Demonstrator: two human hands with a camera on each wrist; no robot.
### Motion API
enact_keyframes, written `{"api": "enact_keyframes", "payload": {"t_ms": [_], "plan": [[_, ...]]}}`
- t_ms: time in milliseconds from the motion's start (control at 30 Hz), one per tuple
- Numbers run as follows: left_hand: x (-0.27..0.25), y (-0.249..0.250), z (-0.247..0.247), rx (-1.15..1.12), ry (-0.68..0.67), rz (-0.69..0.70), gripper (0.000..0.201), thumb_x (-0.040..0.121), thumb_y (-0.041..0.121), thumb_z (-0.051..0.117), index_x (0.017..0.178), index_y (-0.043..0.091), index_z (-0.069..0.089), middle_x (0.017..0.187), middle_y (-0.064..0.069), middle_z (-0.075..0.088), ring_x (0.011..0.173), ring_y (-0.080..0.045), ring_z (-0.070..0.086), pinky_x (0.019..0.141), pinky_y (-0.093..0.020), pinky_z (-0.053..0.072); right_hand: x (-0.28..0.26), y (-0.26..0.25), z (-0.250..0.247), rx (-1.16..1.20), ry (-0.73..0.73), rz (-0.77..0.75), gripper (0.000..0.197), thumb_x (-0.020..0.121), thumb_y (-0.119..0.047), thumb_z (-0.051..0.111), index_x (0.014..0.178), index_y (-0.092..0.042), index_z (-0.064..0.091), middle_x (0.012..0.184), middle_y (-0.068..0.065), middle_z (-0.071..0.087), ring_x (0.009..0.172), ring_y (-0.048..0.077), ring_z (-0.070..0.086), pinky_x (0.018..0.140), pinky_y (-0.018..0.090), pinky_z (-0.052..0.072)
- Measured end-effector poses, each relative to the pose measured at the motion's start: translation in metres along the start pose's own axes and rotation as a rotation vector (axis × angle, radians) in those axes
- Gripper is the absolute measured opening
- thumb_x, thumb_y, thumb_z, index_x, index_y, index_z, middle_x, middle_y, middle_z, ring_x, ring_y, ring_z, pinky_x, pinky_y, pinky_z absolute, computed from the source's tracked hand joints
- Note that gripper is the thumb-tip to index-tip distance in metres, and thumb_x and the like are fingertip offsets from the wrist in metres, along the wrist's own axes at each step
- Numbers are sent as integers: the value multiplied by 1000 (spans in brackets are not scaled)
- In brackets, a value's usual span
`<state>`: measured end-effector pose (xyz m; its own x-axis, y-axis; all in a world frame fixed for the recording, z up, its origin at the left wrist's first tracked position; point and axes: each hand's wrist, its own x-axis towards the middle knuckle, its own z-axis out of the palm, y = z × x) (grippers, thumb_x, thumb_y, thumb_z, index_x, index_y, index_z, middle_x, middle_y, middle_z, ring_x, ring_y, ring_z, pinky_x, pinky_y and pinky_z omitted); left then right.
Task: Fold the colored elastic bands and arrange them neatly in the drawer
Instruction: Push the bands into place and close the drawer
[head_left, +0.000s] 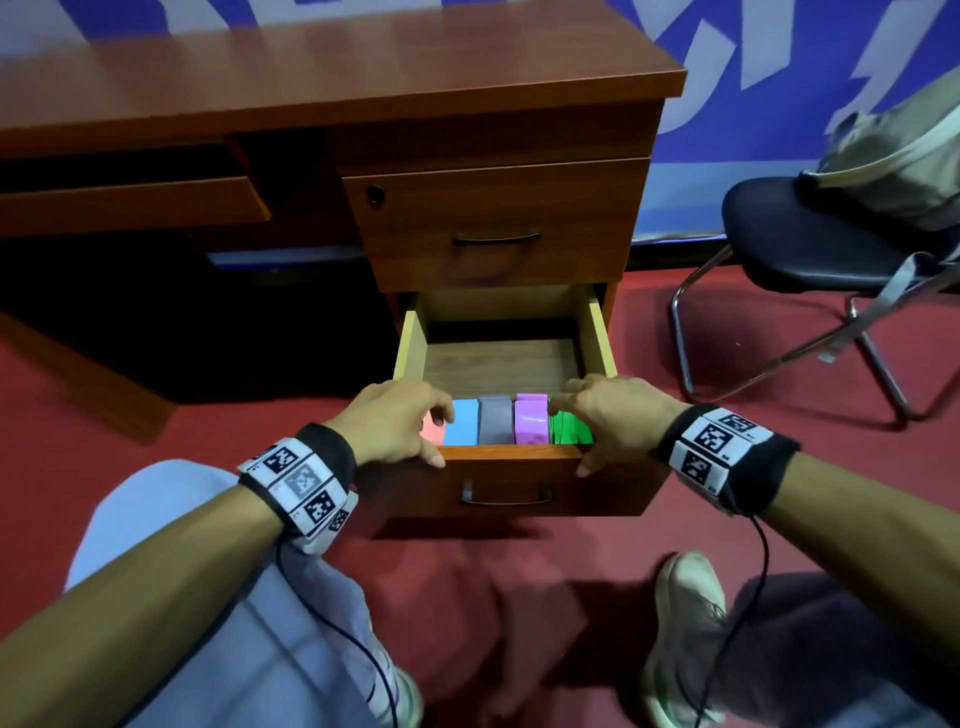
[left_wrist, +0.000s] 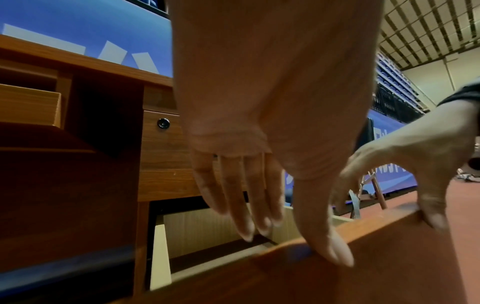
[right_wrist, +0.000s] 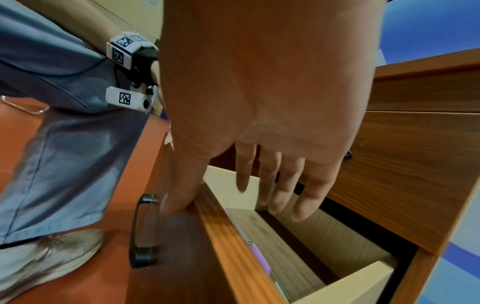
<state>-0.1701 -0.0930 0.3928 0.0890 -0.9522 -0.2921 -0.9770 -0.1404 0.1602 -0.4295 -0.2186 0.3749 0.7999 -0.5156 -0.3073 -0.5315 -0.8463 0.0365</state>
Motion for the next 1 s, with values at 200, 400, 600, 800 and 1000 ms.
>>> {"api": "enact_keyframes", "payload": {"t_ms": [200,400,600,800,1000], "plan": [[29,-6,-1,25,187,-64,84,66,42,92,137,21,53,134,-2,60,124,-28,58,98,-43,48,15,17,3,14,218,183,105,66,-58,83,151,-26,31,155,2,33,136,26,38,102,43,41],[81,-8,-20,360,248,-78,110,70,56,85,153,13,28,151,-11,39,130,-35,49,96,-46,46,52,43,3,-55,376,256,118,64,-54,86,158,-24,21,167,15,7,151,37,16,117,51,24],[131,-25,-41,485,508,18,172,31,69,90,163,17,-7,170,-16,-10,157,-37,5,122,-47,25,94,67,-16,-213,526,251,156,40,-62,92,160,-31,-2,166,16,-13,154,41,1,121,59,15],[153,-36,-42,421,671,-23,169,38,64,94,162,19,-11,170,-16,-12,157,-37,-5,127,-50,13,121,78,-22,-191,608,303,160,42,-48,97,159,-32,-11,167,15,-14,154,38,-4,121,60,16],[169,-44,-38,469,734,-58,151,56,63,89,163,20,-9,171,-14,-8,158,-34,-3,127,-49,14,140,89,-27,-291,694,290,145,56,-31,94,160,-33,-7,168,11,-13,155,34,-6,120,62,11]]}}
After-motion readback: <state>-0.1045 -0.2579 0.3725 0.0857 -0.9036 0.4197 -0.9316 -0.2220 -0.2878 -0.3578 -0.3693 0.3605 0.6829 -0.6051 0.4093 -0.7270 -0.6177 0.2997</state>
